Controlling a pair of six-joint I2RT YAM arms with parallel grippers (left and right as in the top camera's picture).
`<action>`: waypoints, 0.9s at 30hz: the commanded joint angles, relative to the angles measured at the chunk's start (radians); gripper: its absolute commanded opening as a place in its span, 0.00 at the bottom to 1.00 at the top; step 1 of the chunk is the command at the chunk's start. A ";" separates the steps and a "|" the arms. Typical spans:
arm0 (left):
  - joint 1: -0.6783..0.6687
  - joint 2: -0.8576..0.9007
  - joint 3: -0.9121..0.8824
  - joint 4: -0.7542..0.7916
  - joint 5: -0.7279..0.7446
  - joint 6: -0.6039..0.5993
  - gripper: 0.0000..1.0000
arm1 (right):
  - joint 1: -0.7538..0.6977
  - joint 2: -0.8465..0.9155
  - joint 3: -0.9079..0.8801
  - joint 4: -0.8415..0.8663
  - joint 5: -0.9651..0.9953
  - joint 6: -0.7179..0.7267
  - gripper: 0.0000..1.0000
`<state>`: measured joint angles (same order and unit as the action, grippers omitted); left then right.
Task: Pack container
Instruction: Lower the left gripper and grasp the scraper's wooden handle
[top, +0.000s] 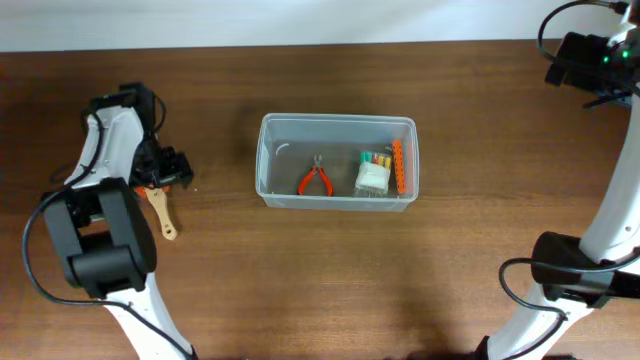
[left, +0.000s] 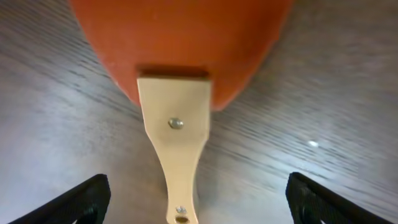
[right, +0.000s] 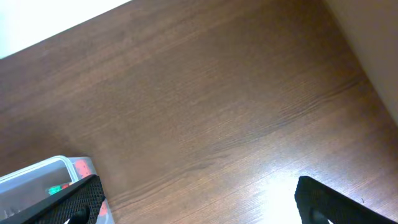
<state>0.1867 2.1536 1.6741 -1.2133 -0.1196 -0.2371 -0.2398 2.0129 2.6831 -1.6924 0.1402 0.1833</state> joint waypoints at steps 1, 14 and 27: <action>0.039 -0.023 -0.063 0.029 0.027 0.065 0.92 | -0.003 -0.005 0.001 -0.006 -0.002 0.000 0.99; 0.065 -0.023 -0.182 0.162 0.106 0.105 0.84 | -0.003 -0.005 0.001 -0.006 -0.001 0.000 0.99; 0.064 -0.023 -0.233 0.203 0.129 0.103 0.39 | -0.003 -0.005 0.001 -0.006 -0.001 0.000 0.99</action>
<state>0.2516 2.1147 1.4761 -1.0153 0.0021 -0.1337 -0.2398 2.0129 2.6831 -1.6924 0.1402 0.1833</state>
